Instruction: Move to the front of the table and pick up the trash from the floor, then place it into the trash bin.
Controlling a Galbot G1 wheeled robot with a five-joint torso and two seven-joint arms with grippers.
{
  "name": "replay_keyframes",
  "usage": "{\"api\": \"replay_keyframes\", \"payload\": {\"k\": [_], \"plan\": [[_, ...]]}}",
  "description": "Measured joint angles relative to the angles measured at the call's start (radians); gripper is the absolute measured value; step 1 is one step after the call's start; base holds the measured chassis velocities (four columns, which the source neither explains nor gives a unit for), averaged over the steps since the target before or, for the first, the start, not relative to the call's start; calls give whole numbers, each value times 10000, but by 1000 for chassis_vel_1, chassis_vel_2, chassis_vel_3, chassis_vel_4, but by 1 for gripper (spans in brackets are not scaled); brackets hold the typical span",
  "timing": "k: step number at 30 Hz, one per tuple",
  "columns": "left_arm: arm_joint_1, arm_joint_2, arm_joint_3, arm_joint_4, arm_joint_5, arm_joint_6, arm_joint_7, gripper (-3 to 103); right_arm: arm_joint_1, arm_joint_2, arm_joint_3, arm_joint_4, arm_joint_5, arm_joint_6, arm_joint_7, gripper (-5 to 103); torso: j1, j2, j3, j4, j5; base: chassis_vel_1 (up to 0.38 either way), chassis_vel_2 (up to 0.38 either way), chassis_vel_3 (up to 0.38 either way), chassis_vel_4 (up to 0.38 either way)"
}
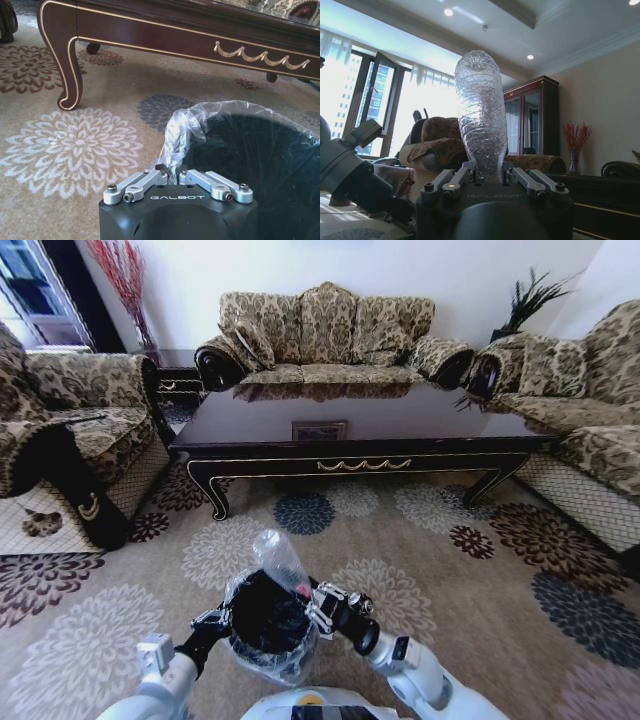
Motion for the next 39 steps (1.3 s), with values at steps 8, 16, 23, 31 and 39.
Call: {"api": "replay_keyframes", "payload": {"k": [8,16,23,31,39], "plan": [[75,-155,116,-1,57,-3,14,5,-98,163,-173,-563,-769,229,-133,24,0,-2,0,0,1,0,0,0,0],[175,-172,-93,-1,66,-63,17,5,-207,159,13,-770,-775,214,-325,32,0,-1,0,0,1,0,0,0,0],[206,-196,-135,-1,64,-63,16,5,-172,101,75,-754,-667,169,-437,54,0,-1,0,0,1,0,0,0,0],[186,-157,-195,-1,38,-63,10,5,-165,25,153,-730,-661,146,-684,80,0,-1,0,0,1,0,0,0,0],[38,-95,-449,-1,-232,-63,-185,5,-157,-131,384,-517,-337,-29,-614,100,0,-2,0,-1,1,0,0,0,0]]}}
